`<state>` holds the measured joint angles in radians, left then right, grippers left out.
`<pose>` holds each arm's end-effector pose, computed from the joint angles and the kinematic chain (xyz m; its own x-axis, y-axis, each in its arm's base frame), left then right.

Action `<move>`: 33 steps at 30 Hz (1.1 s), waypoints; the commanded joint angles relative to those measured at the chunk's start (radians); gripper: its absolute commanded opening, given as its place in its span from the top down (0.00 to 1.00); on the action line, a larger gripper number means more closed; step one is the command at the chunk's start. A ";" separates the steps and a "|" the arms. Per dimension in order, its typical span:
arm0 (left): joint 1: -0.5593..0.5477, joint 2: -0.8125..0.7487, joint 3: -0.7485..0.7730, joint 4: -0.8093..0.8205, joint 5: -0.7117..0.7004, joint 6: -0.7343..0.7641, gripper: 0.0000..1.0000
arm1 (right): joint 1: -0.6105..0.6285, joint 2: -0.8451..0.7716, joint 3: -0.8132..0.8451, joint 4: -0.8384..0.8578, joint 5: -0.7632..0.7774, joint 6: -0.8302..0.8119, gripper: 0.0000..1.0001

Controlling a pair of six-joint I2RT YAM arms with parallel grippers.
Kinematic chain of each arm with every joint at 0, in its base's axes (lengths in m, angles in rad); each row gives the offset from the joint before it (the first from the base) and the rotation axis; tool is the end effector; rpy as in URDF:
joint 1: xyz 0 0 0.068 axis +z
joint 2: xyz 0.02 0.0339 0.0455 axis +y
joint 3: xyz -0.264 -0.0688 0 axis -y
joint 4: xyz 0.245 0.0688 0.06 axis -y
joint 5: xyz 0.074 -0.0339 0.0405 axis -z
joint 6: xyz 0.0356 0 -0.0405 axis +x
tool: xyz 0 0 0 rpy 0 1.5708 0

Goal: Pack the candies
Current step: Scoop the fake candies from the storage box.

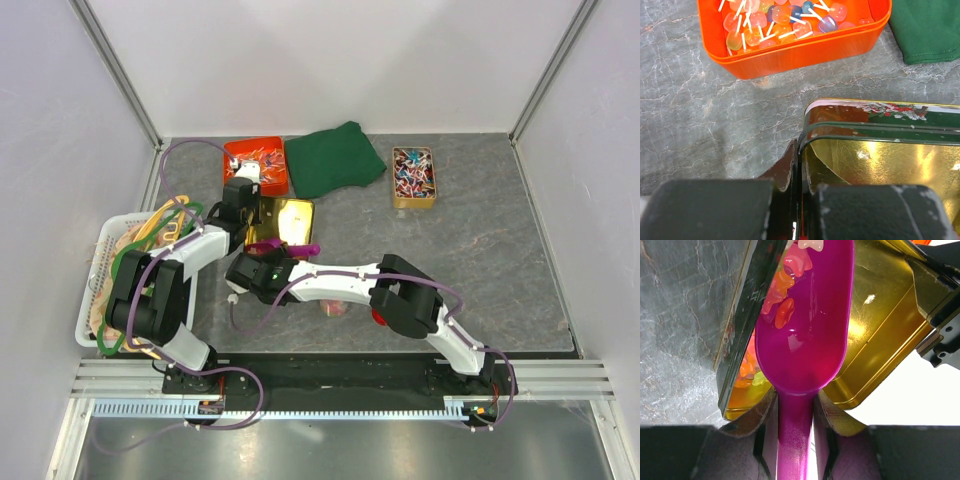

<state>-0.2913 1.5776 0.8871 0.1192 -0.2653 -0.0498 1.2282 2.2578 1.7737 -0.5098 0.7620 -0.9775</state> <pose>0.3284 -0.0887 0.2091 -0.5206 0.1059 -0.8472 0.0400 0.9942 0.0997 0.1866 0.4501 0.1731 0.3027 -0.9369 0.1748 -0.5437 -0.3204 -0.7757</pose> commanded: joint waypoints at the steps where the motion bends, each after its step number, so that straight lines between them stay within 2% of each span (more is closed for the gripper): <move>1: -0.006 -0.021 0.044 0.053 -0.005 -0.015 0.98 | -0.002 -0.001 -0.016 -0.019 -0.056 0.039 1.00; 10: -0.006 -0.002 0.050 0.033 0.012 -0.025 0.98 | -0.078 -0.018 0.030 -0.075 -0.289 0.264 1.00; 20: -0.005 0.025 0.056 0.016 0.038 -0.030 0.98 | -0.104 -0.060 -0.019 0.052 -0.412 0.316 1.00; 33: 0.011 0.064 0.073 -0.012 0.072 -0.039 0.98 | -0.121 -0.125 -0.051 0.083 -0.593 0.430 1.00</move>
<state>-0.2733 1.6279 0.9264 0.0990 -0.2504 -0.0505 1.1007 2.1880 1.7584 -0.5179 0.3569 -0.6212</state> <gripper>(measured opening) 0.040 0.346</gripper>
